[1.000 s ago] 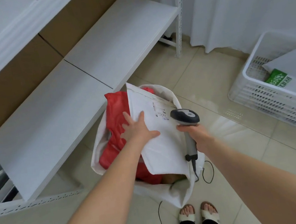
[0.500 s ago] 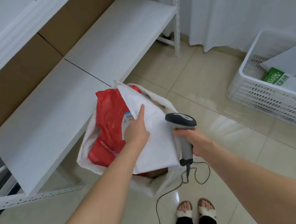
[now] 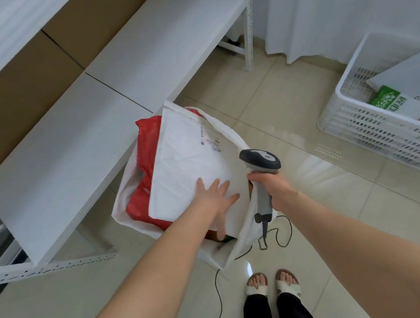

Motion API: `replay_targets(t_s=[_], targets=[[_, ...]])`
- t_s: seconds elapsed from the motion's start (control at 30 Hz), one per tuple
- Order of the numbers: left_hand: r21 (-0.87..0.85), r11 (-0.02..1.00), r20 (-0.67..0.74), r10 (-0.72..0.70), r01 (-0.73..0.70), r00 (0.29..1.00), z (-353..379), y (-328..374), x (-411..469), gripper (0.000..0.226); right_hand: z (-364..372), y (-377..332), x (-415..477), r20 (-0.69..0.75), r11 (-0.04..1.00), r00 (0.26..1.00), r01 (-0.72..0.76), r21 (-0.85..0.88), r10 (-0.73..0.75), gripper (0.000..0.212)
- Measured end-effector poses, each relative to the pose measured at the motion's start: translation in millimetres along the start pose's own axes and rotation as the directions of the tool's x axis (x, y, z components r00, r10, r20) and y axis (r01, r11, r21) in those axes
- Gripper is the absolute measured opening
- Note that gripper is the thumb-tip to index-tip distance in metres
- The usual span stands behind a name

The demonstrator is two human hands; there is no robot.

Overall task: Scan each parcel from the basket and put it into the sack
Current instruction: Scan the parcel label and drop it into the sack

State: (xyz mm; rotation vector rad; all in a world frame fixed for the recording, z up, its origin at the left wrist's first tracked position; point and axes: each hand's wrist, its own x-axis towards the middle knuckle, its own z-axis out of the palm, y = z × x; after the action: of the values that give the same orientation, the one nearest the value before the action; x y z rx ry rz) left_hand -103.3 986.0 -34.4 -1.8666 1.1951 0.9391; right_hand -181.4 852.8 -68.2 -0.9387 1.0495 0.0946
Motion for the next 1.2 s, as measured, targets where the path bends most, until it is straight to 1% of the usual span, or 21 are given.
replay_targets(t_s=[0.03,0.1,0.17,0.23,0.27,0.33,0.43,0.5,0.6,0.67,0.73,0.8,0.83,0.87,0.9,0.93,0.97,1.0,1.07,1.13,1.2], targets=[[0.067,0.998,-0.020,0.002,0.000,1.000,6,4,4,0.115,0,0,2,0.005,1.000,1.000,0.002,0.004,-0.003,0.013],[0.119,0.993,-0.116,0.025,-0.011,0.993,16,7,11,0.089,1,1,5,0.012,1.000,1.000,0.003,0.012,-0.003,0.015],[0.057,0.996,-0.221,0.075,-0.065,0.972,25,5,19,0.051,4,1,7,0.024,1.000,1.000,-0.007,0.014,0.007,0.017],[-0.124,0.991,-0.245,0.024,-0.055,0.969,34,8,26,0.031,6,4,10,0.048,1.000,0.999,-0.020,0.013,0.019,0.018],[-0.232,0.972,-0.244,-0.027,-0.031,0.969,39,12,33,0.026,8,6,11,0.068,0.999,0.997,-0.029,0.018,0.028,0.017],[-0.497,0.868,-0.206,-0.123,0.005,0.971,42,28,46,0.027,12,10,11,0.098,0.998,0.994,-0.052,0.021,0.050,0.011],[-0.703,0.711,-0.128,-0.144,0.013,0.981,38,47,56,0.033,13,15,15,0.109,0.997,0.991,-0.078,0.005,0.077,0.009],[-0.736,0.677,-0.068,-0.078,0.003,0.995,41,57,56,0.036,8,18,17,0.108,0.995,0.989,-0.099,0.000,0.099,0.010],[-0.767,0.636,-0.077,0.042,-0.086,0.996,48,58,53,0.029,3,18,17,0.080,0.994,0.990,-0.114,0.003,0.113,0.011],[-0.696,0.708,-0.101,0.070,-0.120,0.992,37,43,50,0.024,3,16,14,0.064,0.994,0.992,-0.113,0.000,0.112,0.017],[-0.514,0.854,-0.210,-0.031,-0.083,0.977,21,16,44,0.035,6,11,12,0.077,0.995,0.993,-0.096,0.016,0.094,0.023],[-0.284,0.957,-0.409,-0.173,0.055,0.896,17,-9,39,0.052,8,5,10,0.096,0.997,0.994,-0.063,0.036,0.060,0.021],[-0.285,0.943,-0.475,-0.294,0.171,0.830,19,-19,34,0.061,9,3,8,0.095,0.998,0.994,-0.058,0.033,0.055,0.020],[-0.363,0.884,-0.476,-0.447,0.293,0.757,22,-27,30,0.071,10,1,7,0.083,0.998,0.995,-0.058,0.020,0.056,0.019],[-0.483,0.785,-0.411,-0.594,0.388,0.692,24,-34,24,0.082,10,0,6,0.066,0.998,0.996,-0.057,0.003,0.057,0.019],[-0.594,0.671,-0.299,-0.696,0.443,0.653,27,-40,19,0.093,11,-1,4,0.055,0.998,0.997,-0.056,-0.006,0.056,0.019],[-0.701,0.556,-0.176,-0.742,0.447,0.648,30,-44,19,0.102,13,0,4,0.049,0.998,0.997,-0.058,-0.008,0.058,0.019],[-0.786,0.458,-0.064,-0.728,0.414,0.683,33,-46,21,0.107,15,0,3,0.052,0.998,0.997,-0.063,-0.002,0.063,0.018],[-0.881,0.368,0.028,-0.585,0.296,0.811,39,-38,29,0.113,18,4,2,0.078,0.997,0.994,-0.074,0.007,0.073,0.017],[-0.877,0.408,0.007,-0.516,0.253,0.856,43,-25,37,0.115,19,7,2,0.089,0.997,0.994,-0.071,0.014,0.070,0.018],[-0.835,0.455,0.014,-0.544,0.309,0.839,43,-22,38,0.114,16,8,1,0.058,0.998,0.996,-0.068,0.009,0.067,0.019]])
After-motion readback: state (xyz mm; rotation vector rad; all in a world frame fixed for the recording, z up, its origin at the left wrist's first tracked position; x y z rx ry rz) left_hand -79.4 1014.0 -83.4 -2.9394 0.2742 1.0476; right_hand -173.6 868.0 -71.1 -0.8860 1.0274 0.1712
